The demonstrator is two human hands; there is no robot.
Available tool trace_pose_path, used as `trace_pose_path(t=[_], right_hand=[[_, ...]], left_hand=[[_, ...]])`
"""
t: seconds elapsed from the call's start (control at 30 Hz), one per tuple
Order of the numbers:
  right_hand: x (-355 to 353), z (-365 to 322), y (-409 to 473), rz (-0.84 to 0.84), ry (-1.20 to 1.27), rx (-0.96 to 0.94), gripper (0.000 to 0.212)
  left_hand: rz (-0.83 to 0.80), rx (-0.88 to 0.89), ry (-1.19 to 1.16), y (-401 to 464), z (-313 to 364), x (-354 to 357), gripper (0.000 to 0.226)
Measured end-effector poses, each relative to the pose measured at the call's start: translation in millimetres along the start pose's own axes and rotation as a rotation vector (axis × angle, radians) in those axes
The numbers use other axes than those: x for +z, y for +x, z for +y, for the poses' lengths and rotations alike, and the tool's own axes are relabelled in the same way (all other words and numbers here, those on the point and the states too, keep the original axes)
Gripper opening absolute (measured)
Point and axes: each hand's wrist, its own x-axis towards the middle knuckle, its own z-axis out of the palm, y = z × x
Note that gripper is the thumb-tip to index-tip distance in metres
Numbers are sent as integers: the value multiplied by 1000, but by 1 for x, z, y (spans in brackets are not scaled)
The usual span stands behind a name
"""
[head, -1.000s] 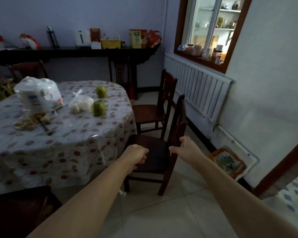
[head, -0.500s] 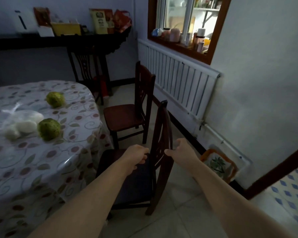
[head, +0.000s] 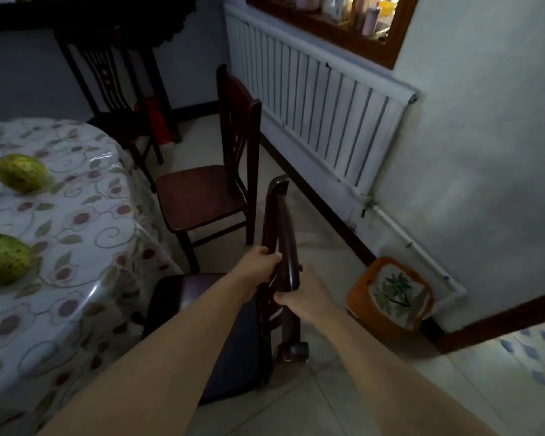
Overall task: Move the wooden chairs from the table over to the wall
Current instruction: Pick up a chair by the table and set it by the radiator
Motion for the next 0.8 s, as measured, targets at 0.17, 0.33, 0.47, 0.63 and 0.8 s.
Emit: trace_pose_path(t=[0.17, 0.33, 0.47, 0.63, 0.8], right_hand=[[6, 4, 20, -9, 47, 50, 53], [11, 1, 23, 35, 77, 97, 53], [16, -19, 27, 27, 89, 89, 55], [19, -71, 41, 58, 7, 15, 45], [-13, -109, 54, 40, -87, -48, 45]], left_hand=[[-109, -69, -80, 43, 12, 9, 59], [-211, -155, -75, 67, 14, 8, 70], [-175, -161, -87, 84, 20, -4, 65], [-123, -140, -191, 98, 46, -43, 47], [-109, -66, -282, 108, 85, -56, 43]])
